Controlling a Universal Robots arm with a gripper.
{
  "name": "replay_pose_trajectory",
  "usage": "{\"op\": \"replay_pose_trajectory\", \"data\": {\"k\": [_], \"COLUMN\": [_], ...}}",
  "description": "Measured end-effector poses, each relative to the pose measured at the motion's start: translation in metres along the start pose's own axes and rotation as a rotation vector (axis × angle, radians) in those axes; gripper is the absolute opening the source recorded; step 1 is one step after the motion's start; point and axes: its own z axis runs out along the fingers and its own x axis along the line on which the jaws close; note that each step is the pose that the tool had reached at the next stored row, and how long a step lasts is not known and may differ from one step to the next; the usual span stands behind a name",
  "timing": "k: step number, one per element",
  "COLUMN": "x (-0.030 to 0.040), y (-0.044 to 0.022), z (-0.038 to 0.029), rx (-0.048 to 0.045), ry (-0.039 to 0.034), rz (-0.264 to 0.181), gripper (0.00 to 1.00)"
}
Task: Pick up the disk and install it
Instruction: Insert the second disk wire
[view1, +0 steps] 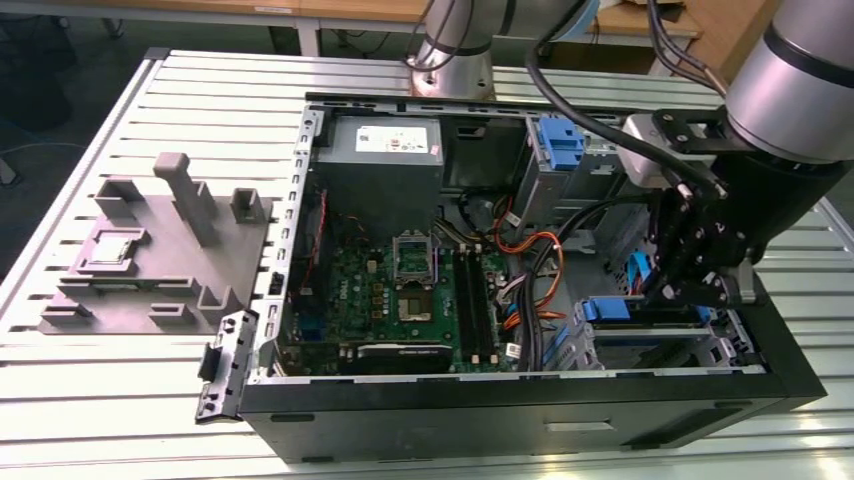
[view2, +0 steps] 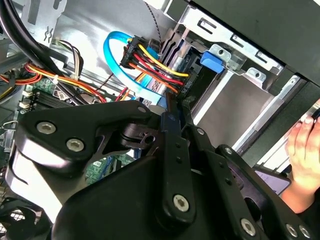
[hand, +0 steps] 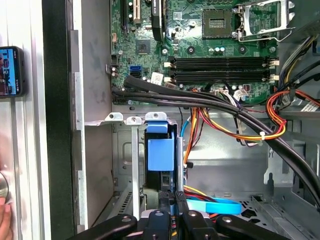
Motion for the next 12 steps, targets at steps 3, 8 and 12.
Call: {"op": "replay_pose_trajectory", "data": {"k": [3,8,12], "x": [0.0004,0.0004,0.0004], "y": [0.0,0.0,0.0], "z": [0.001,0.0012,0.0016], "rx": [-0.0001,0.0,0.0001], "ry": [0.0,-0.0005,-0.0013], "rz": [0.0,0.0,0.0], "gripper": [0.16,0.16,0.24]}}
